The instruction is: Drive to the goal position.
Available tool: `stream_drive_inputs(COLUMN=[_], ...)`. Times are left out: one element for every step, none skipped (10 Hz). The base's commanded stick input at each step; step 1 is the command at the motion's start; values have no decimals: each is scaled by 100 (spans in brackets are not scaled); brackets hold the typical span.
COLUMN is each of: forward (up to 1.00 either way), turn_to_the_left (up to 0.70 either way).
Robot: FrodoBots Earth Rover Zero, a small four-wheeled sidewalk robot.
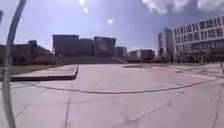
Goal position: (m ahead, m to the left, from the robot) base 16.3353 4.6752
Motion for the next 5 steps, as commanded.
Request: stream_drive_inputs(forward=[85, 85, 85, 85, 85], turn_to_the_left=[-26, -32, -30, -11, 0])
